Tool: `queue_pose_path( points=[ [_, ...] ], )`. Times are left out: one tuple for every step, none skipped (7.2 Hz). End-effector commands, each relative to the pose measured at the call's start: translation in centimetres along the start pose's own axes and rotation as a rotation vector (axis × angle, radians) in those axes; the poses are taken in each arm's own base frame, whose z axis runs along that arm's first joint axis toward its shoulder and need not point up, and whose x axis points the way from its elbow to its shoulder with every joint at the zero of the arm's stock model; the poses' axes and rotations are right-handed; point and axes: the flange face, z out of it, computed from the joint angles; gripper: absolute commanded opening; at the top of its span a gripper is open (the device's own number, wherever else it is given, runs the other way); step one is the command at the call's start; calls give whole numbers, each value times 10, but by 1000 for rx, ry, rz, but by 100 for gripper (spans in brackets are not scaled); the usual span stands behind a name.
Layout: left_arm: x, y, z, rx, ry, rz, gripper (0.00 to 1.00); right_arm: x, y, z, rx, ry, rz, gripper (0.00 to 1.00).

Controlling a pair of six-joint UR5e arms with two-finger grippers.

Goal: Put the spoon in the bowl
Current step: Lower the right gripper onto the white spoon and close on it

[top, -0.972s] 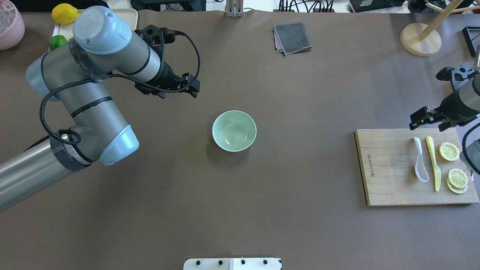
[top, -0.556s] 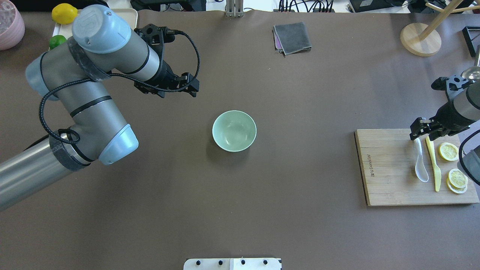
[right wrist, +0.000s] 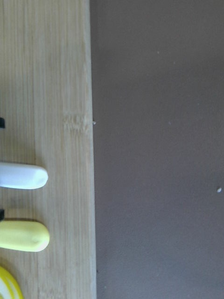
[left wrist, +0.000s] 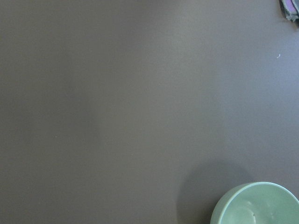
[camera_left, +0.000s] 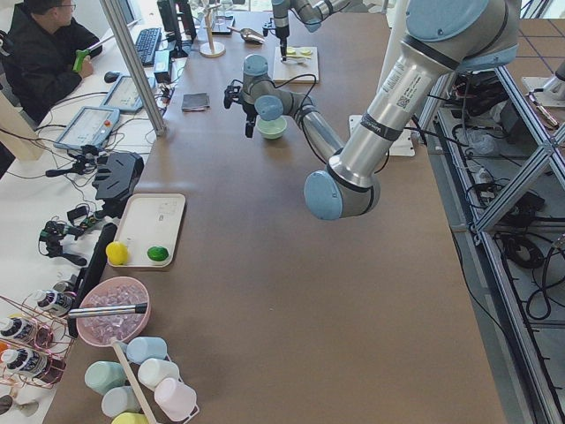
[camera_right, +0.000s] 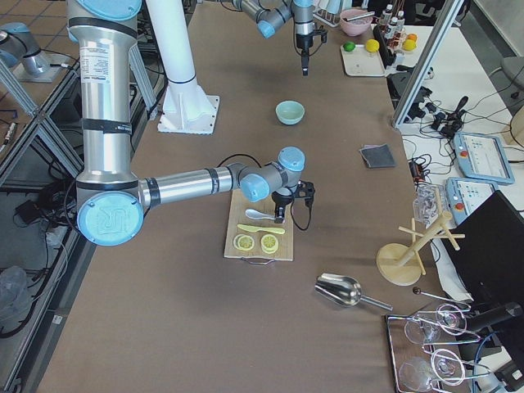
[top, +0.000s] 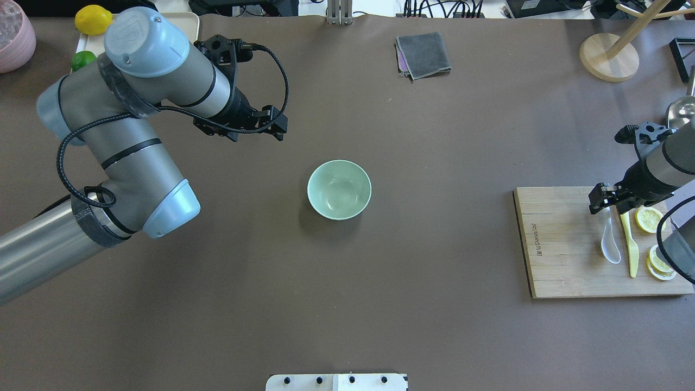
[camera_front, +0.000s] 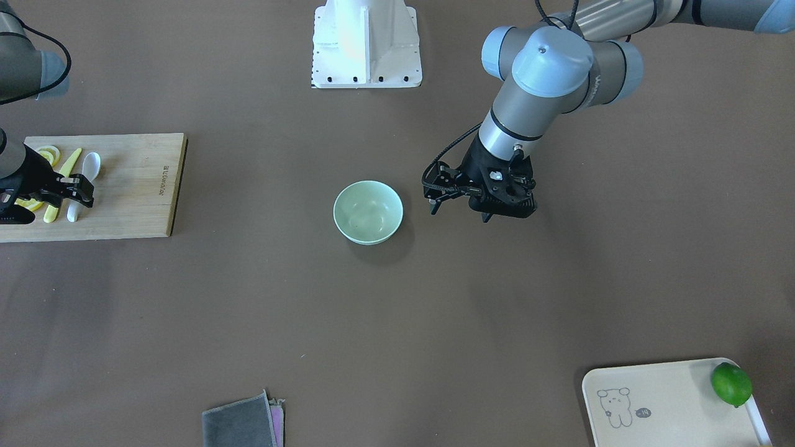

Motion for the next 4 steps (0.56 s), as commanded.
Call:
queue_pose_path(
  points=[
    [-2,-2,-2,4,0,3,98,1,5,8,-5,20,-6,65],
    [-2,-2,-3,5,0,2,98,5,9,12,-11,30,-9,60],
    [-4,-3,-3,6,-1,0,98,5,9,13,-12,31,-7,25],
    [-4,-3,-3,6,-1,0,98,3,10,14,-14,30,-10,0]
  ],
)
